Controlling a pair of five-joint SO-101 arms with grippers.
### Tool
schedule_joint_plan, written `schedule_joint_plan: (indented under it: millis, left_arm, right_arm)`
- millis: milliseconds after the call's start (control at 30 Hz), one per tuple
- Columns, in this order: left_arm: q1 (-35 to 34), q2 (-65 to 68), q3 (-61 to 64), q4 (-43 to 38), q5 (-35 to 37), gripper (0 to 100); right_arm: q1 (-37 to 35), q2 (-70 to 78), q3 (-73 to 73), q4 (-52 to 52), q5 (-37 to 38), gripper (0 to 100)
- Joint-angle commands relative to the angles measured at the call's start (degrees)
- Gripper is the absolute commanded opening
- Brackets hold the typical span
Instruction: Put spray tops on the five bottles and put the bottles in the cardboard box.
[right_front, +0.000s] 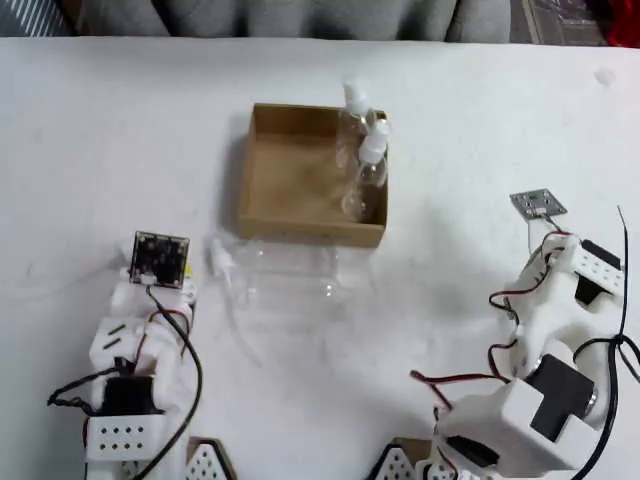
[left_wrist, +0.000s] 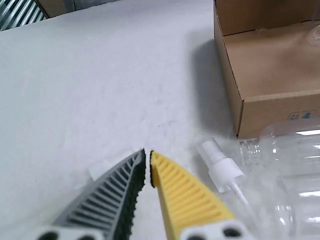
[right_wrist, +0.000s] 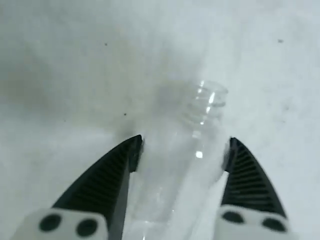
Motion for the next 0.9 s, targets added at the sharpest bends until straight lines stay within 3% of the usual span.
schedule_joint_plan:
  millis: [0,133,267,467,600,767,867]
  left_arm:
    - [-0.3,-0.5,-0.3,0.8,-0.4,2]
    - [-0.2,-0.5,-0.3,0.8,-0.4,2]
    - [-0.1,-0.5,-0.3,0.8,-0.4,2]
    - [-0.4,-0.5,-0.3,0.8,-0.4,2]
    - [-0.4,-0.5,-0.3,0.8,-0.4,2]
    - [-0.5,-0.5,-0.3,0.9,-0.4,2]
    - [-0.1,-0.5,-0.3,0.9,-0.1,2]
  right_arm:
    - [-0.3,-1.6,-1.7,-0.1,-6.2,2.5]
    - [-2.2,-5.2,-4.7,5.8,-17.1,1.5]
    - [-11.5,-10.2,-7.9,14.8,-27.5,1.5]
    - [-18.6,-11.1,-18.1,11.7,-30.6,1.5]
    - [-19.2,-6.3,-26.6,12.4,-39.3,1.5]
    - [-18.8,2.4,-26.8,12.8,-42.5,1.5]
    - [-18.9,5.9,-23.3,7.2,-42.5,1.5]
